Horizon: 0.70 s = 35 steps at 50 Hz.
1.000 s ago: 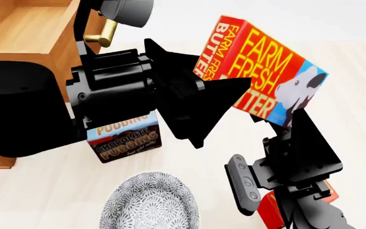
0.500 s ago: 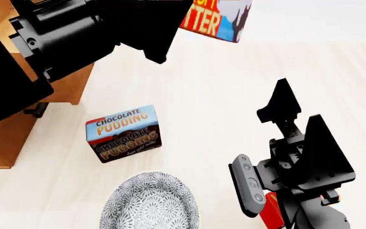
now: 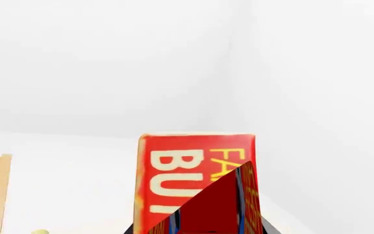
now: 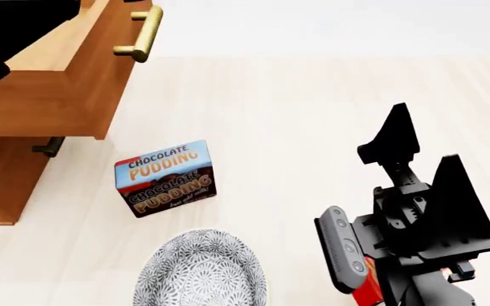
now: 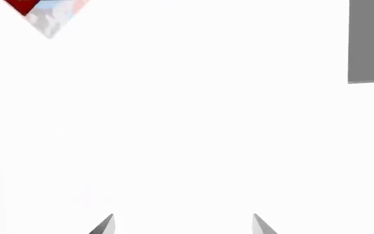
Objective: Put the butter at the front in the top drawer of the cabinet and close it.
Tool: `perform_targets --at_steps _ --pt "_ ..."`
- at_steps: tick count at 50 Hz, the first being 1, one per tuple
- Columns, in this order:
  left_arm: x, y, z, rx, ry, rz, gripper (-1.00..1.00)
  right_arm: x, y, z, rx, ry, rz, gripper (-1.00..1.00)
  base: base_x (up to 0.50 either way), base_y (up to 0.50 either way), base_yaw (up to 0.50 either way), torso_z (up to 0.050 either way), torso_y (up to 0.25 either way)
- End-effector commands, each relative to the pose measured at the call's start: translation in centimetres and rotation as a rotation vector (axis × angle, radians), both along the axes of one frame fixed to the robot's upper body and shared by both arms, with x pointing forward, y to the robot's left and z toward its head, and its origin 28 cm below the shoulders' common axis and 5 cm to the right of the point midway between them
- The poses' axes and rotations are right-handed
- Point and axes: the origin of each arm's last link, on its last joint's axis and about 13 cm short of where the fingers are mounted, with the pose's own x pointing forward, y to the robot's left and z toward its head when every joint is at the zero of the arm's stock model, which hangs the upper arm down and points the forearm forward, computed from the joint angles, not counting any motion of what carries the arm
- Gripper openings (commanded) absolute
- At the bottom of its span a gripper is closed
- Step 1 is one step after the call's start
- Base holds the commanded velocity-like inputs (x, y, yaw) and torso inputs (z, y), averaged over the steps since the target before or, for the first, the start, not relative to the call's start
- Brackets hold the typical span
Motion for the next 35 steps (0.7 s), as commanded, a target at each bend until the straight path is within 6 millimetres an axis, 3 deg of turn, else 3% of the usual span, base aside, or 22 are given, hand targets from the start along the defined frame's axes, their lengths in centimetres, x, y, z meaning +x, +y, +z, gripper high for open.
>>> perform_targets --at_steps 1,15,35 --pt "-0.5 1.5 1.8 -0.103 -0.042 0.144 -1.00 -0.7 0.0 0.2 0.036 -0.004 -0.001 1.00 0.00 0.00 0.00 0.000 0.000" --pt "-1.4 3.0 2.4 -0.092 -0.185 0.399 -1.00 -1.2 0.3 0.1 0.070 -0.015 0.021 1.00 0.00 0.00 0.00 0.000 0.001" --pt "-2.8 5.1 1.9 -0.047 -0.246 0.560 -1.00 -1.4 0.6 0.2 0.093 -0.015 0.036 1.00 0.00 0.00 0.00 0.000 0.002"
